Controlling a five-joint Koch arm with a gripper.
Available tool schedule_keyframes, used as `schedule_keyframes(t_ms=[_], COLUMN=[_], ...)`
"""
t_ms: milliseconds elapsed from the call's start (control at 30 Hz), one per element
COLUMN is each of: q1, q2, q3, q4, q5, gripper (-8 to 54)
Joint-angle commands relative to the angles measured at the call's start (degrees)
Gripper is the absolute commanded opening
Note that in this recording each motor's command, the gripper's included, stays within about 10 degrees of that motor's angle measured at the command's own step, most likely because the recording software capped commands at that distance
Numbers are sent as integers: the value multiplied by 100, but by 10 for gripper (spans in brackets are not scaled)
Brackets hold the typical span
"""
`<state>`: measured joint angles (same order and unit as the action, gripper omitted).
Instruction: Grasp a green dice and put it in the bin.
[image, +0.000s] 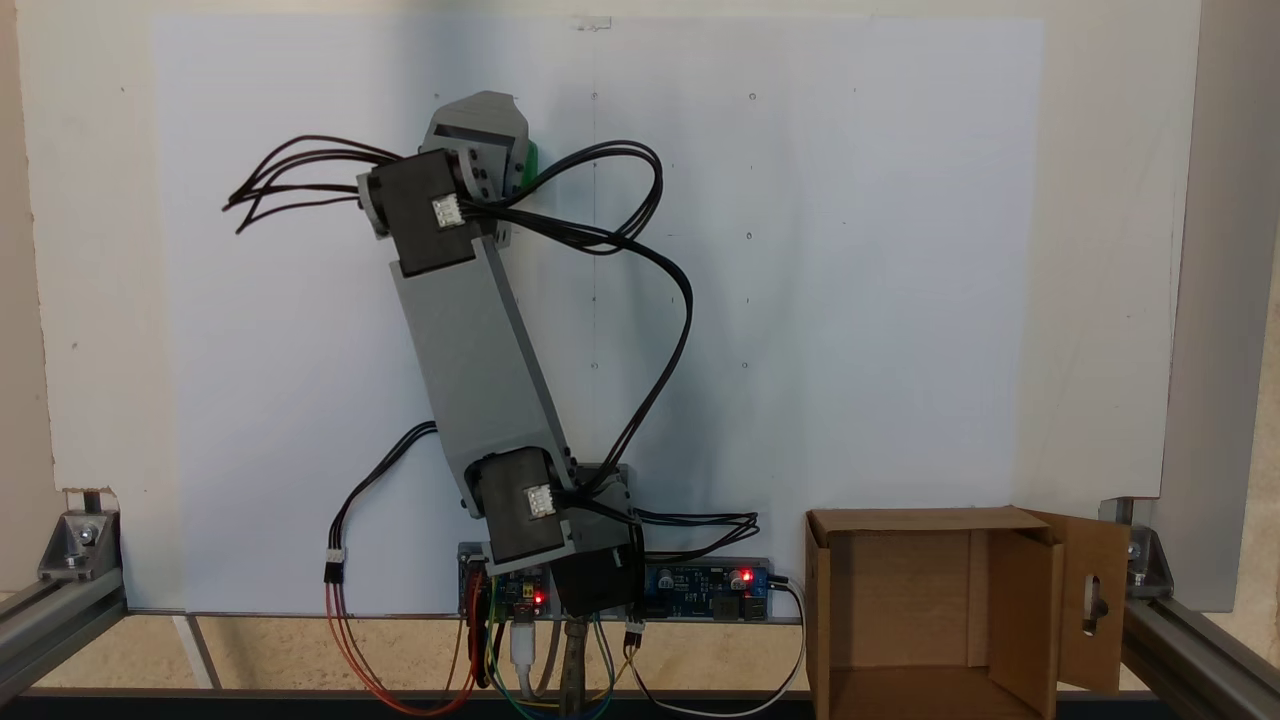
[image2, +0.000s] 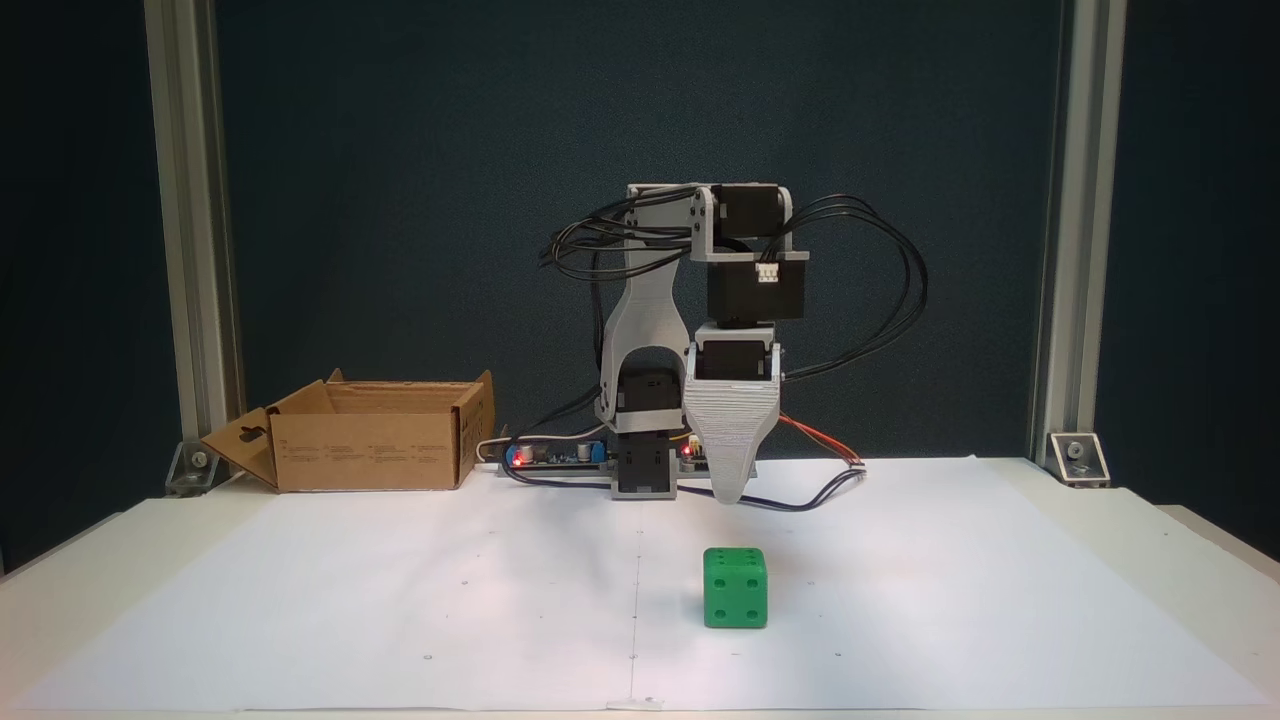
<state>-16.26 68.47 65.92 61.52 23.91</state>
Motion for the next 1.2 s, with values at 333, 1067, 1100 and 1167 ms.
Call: schedule_keyframes(t_ms=[333,1067,1100,1167], q1=[-26,62,62,62], q2=[79,-158,-185,-229], q3=[571,1266,1266,1266], q4=[-861,-1881,-1881,-1881], q5=[360,352,352,352], gripper=[439,432,432,432])
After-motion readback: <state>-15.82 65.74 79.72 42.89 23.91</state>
